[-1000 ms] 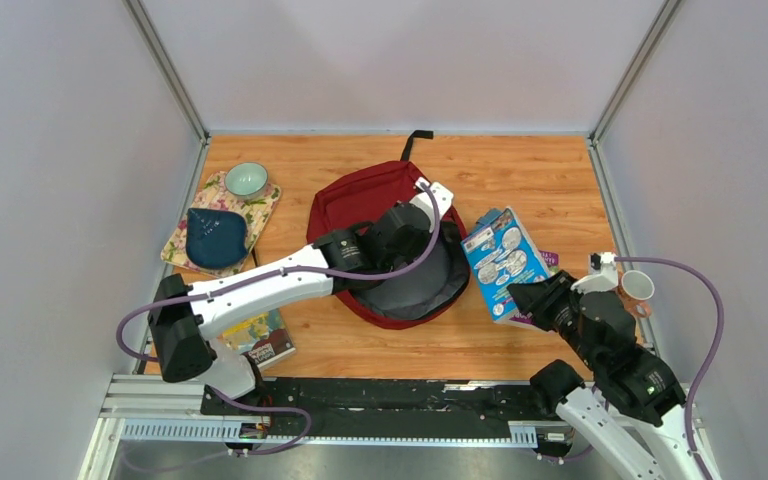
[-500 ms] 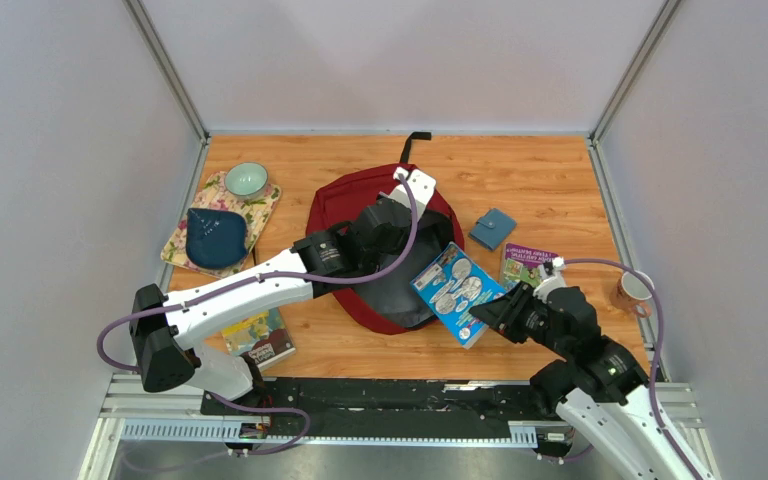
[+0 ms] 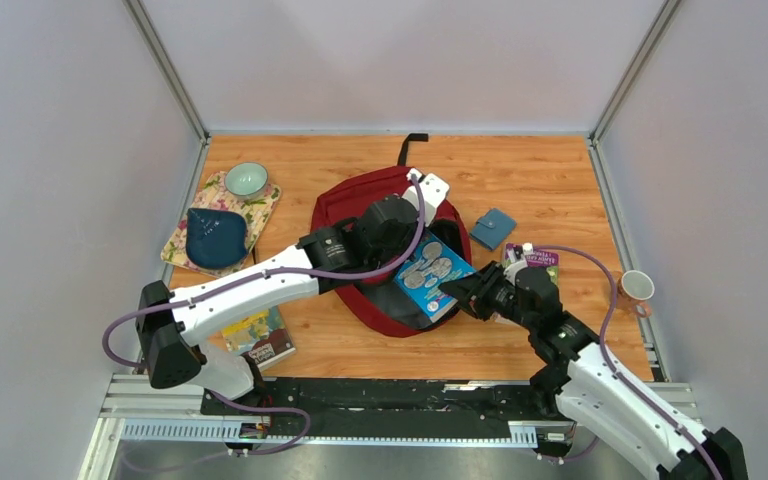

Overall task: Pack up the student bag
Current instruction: Place the book in the student bag.

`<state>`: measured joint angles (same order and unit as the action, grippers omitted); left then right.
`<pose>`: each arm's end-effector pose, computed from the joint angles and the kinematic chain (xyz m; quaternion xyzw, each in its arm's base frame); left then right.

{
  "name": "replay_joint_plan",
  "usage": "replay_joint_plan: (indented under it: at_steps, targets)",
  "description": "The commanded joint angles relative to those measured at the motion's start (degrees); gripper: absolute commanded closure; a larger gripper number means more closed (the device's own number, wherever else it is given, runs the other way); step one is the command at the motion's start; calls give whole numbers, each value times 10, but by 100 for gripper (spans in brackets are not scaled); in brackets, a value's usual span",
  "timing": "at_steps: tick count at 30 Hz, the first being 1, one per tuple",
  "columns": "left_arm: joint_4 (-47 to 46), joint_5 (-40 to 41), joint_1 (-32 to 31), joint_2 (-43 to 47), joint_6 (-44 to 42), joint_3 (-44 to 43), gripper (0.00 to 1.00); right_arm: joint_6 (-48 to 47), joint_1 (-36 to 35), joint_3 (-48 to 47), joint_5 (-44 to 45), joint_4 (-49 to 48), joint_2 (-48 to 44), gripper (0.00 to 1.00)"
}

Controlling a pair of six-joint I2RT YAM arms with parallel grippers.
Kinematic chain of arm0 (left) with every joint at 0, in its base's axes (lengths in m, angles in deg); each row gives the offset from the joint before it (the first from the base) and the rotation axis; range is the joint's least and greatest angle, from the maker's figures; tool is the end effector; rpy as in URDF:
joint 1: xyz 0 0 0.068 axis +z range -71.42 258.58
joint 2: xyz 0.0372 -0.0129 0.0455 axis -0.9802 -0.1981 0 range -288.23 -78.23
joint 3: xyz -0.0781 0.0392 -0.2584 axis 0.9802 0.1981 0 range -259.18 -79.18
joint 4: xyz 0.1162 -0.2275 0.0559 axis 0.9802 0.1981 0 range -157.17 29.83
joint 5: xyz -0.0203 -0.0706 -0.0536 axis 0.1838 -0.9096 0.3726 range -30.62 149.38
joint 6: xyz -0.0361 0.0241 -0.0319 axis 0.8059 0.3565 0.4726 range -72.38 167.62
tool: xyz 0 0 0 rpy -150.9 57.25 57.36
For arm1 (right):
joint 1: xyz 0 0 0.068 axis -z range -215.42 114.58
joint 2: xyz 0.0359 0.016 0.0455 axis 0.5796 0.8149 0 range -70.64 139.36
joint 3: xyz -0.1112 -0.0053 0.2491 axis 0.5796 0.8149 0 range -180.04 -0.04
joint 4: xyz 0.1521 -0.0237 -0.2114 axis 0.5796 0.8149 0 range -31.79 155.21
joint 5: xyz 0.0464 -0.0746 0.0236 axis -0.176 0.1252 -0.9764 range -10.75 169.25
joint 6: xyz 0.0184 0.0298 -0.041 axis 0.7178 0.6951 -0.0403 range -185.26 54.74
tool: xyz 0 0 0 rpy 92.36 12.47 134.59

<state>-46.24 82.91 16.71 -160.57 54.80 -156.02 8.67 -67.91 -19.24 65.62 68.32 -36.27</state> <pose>0.1683 -0.2843 0.3639 0.2868 0.7886 -0.1494 0.5231 0.1241 0.0890 0.2100 0.2373 0.8070 0.4856 0.2380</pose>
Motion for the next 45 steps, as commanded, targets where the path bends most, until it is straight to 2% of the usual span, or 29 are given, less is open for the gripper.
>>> replay_joint_plan:
  at_steps: [1,4,9,13,19,23,32,34,38,39,41,42,44,45]
  targets:
    - [-9,-33,0,-10,2,-55,100,81,-1,6,12,-221,72,100]
    - [-9,-32,0,-16,-1,-68,100,96,-2,-2,5,-271,132,100]
    - [-18,-15,0,-14,-1,-81,100,89,-3,-28,25,-257,166,100]
    - [-34,-16,0,3,-6,-68,100,89,-3,-27,49,-301,206,100]
    - [-55,-12,0,25,-11,-43,100,95,-5,-62,42,-436,371,100]
    - [-64,-6,0,34,-6,-35,100,92,-10,-73,79,-593,468,100]
    - [-74,8,11,61,3,-2,100,101,-33,-151,135,-738,679,100]
    - [-71,4,23,68,13,9,100,96,-34,-170,149,-736,702,100]
    - [-70,-7,46,94,35,38,100,76,-42,-159,150,-692,715,83]
    - [-70,-9,49,97,38,49,100,62,-43,-153,155,-677,707,70]
    - [-70,-9,57,109,45,59,100,40,-43,-144,151,-608,683,56]
    - [-70,-9,60,112,48,68,100,2,-43,-144,149,-584,654,44]
    - [-70,-11,63,119,51,76,100,-27,-42,-159,120,-479,626,29]
    - [-70,-12,67,121,56,83,100,-45,-44,-159,115,-459,607,20]
